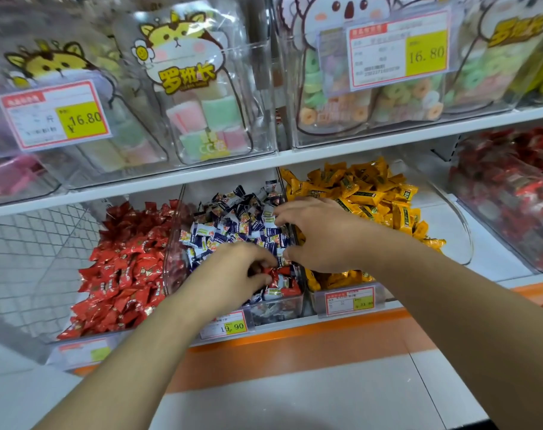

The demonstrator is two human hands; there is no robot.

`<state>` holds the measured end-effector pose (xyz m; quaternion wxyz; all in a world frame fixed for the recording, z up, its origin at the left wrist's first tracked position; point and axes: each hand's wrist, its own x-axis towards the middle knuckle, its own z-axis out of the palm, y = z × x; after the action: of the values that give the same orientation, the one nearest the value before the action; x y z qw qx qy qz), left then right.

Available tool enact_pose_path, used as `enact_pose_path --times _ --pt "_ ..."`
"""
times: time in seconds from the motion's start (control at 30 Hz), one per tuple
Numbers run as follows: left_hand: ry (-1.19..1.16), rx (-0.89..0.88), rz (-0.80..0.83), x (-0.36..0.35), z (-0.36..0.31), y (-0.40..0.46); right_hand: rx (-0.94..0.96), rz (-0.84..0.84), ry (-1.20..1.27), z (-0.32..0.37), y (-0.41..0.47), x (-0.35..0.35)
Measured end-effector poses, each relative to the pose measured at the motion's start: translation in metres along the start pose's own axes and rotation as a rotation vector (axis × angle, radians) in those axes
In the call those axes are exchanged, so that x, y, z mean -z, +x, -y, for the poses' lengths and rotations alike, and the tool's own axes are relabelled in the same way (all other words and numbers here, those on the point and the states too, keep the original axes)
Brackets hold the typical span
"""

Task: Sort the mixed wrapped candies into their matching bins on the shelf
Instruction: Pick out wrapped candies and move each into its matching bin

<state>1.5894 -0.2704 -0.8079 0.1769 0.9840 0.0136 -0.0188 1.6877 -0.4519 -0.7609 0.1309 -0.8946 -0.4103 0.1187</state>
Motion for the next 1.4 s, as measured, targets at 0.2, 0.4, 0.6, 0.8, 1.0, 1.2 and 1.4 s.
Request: enact_pose_path --times 0.2,0.4,0.6,0.8,1.0,1.2,1.4 --pt "0.103 0.054 0.103 -0.008 0.009 0.01 0.005 0.006 0.0 -0.003 0.0 -0.001" --pt "0.132 0.074 -0.008 -0.01 0.014 0.01 0.002 0.016 -0.011 -0.002 0.001 -0.002" --pt "-0.011 0.07 -0.113 -0.006 0.013 0.003 -0.004 0.019 -0.023 0.0 0.001 -0.001" --pt "-0.391 0.147 -0.365 0.013 0.005 -0.013 -0.017 0.019 -0.041 0.004 0.003 0.0" --pt "-0.464 0.271 -0.685 0.06 0.049 -0.035 -0.012 0.006 -0.039 0.006 0.0 0.001" --pt "-0.052 0.486 -0.648 0.069 0.08 -0.051 0.004 -0.006 -0.018 0.005 -0.001 0.003" --pt "-0.077 0.128 -0.468 0.04 0.031 -0.033 0.005 -0.002 -0.001 0.005 -0.002 0.005"
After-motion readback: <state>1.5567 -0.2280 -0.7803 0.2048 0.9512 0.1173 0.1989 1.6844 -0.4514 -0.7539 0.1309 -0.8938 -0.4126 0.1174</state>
